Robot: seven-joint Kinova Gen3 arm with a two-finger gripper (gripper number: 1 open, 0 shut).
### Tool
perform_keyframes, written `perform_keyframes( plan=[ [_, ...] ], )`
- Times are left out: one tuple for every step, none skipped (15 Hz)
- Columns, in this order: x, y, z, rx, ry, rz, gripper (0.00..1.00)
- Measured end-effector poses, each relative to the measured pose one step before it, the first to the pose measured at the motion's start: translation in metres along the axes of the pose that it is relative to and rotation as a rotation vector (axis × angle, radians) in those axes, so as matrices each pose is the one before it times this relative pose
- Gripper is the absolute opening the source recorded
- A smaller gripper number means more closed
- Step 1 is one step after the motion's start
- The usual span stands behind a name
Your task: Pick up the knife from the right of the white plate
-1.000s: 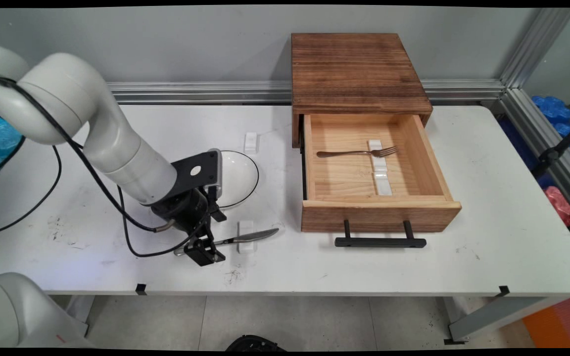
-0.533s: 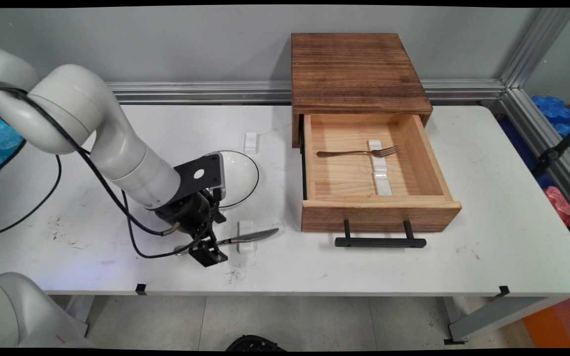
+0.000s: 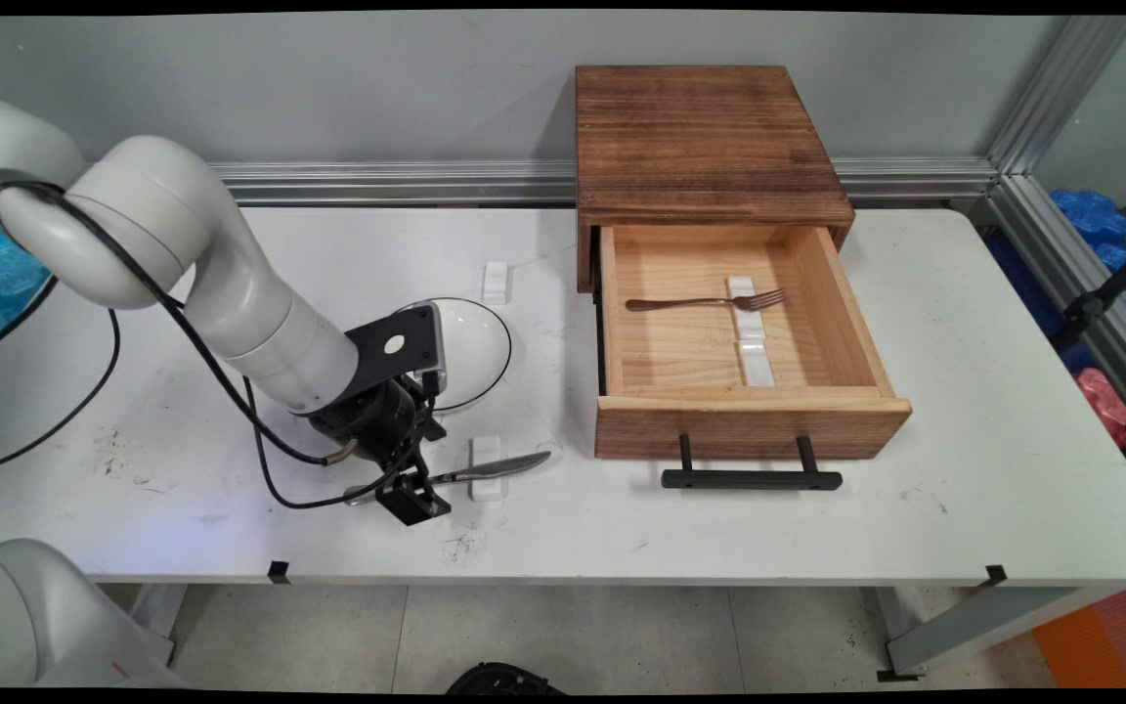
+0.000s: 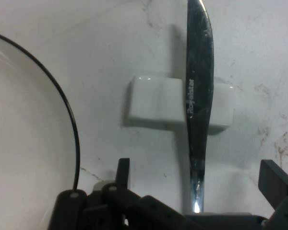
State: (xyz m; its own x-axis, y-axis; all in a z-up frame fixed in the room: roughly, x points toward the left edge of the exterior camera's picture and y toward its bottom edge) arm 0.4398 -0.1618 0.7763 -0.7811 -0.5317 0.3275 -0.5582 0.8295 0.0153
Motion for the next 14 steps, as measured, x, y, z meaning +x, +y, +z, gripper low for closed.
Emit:
perform_keyframes(
  plan=[
    [-0.00011, -0.00027, 0.00056, -0.00077, 0.00004, 0.00005, 1.0],
    [-0.00005, -0.00051, 0.0008, -0.00095, 0.00077, 0.00086, 1.0],
    [0.00002, -0.00041, 0.00055, -0.00077, 0.00083, 0.0007, 1.0],
    [0.00004, -0.00047, 0.00065, -0.00089, 0.00074, 0.0013, 1.0],
    [0.00001, -0.00036, 0.00054, -0.00084, 0.00038, 0.00109, 1.0],
    [-0.00006, -0.00045, 0.00062, -0.00109, 0.00071, 0.00096, 1.0],
    [0.0, -0.00034, 0.00045, -0.00073, 0.00052, 0.00111, 1.0],
    [0.0, -0.00035, 0.00042, -0.00075, 0.00039, 0.00115, 1.0],
    [0.00002, -0.00044, 0.00037, -0.00053, 0.00074, 0.00131, 1.0],
    [0.00003, -0.00043, 0.00016, 0.00017, 0.00107, 0.00163, 0.0],
    [-0.00005, -0.00031, 0.00013, 0.00011, 0.00048, 0.00102, 0.0],
    [-0.00003, -0.00028, 0.00005, 0.00006, 0.00045, 0.00103, 0.0],
    [0.0, -0.00016, 0.00004, -0.00011, 0.00029, 0.00091, 0.0],
    [-0.00004, -0.00011, 0.00001, -0.00045, 0.00057, 0.00107, 0.0]
  ],
)
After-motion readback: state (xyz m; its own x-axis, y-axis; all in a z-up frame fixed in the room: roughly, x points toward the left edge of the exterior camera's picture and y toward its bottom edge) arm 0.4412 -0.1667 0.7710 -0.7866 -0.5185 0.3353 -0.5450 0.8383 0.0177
